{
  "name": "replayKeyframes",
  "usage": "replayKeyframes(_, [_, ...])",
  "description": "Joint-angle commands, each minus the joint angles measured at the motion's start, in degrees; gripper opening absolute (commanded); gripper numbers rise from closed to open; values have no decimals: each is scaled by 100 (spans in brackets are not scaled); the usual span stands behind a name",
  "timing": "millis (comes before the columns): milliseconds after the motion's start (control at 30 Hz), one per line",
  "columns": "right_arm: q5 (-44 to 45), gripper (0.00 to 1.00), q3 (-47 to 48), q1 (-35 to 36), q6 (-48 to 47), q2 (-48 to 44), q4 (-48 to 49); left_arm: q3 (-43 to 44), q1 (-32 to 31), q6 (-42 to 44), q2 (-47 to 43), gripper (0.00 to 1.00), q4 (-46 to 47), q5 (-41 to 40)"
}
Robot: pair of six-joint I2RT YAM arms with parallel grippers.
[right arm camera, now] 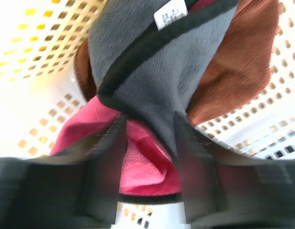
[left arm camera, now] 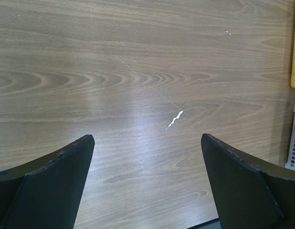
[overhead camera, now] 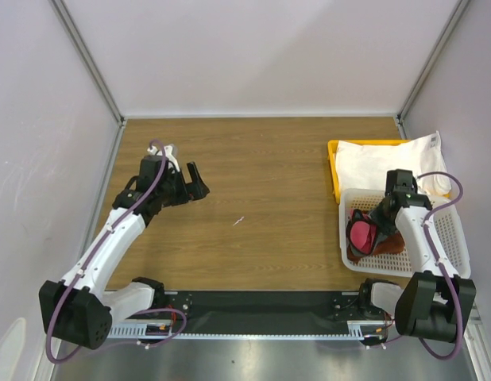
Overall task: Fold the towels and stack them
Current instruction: Grab crumpled towel
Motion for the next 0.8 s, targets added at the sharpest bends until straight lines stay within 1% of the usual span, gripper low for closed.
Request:
replayKeyframes(0, [587,38,32,27,-61,-6,227,0,53,88,-231,100,-2,-116])
replayKeyframes(67, [762,24,94,27,-87,-111,148,9,53,114,-266,100,-19,-186])
replayKeyframes(100, [789,14,129,27,-122,-173,121,0,53,123,-275,100,-28,-195])
replayKeyframes(133, [868,0,251,27,-131,-295,-1,0,53,132,-275,100,-37,-196])
replayKeyframes(267, [913,0,673,27,-263,-647,-283,18,53,150,-267,100,-2,-152])
replayKeyframes(400, [641,0,1147,36,-439,-920,-406,35,53,132,-249,100,77,-73])
replayKeyframes(500, [412,0,1893,80,-710,-903,-608,88,53,123,-231,100,86,-20])
replayKeyframes(533, [203,0,2096,132,-816,-877,-643,140,53,132,-223,100,86,-11])
replayKeyframes(567, [96,0,2559,194,-1061,-807,-644,175,53,141,-214,100,86,-20])
replayKeyframes(633, [-193,0,3001,317,-1264,-710,-626,272,53,185,-196,100,77,-2])
replayKeyframes(667, [-386,0,3438,456,-1422,-648,-591,307,53,202,-188,100,86,6])
replayKeyframes(733, [-964,0,3845,624,-1783,-473,-425,404,53,281,-170,100,112,120])
replayKeyframes(767, [-1081,0,4030,712,-1853,-402,-372,439,53,334,-187,100,130,225])
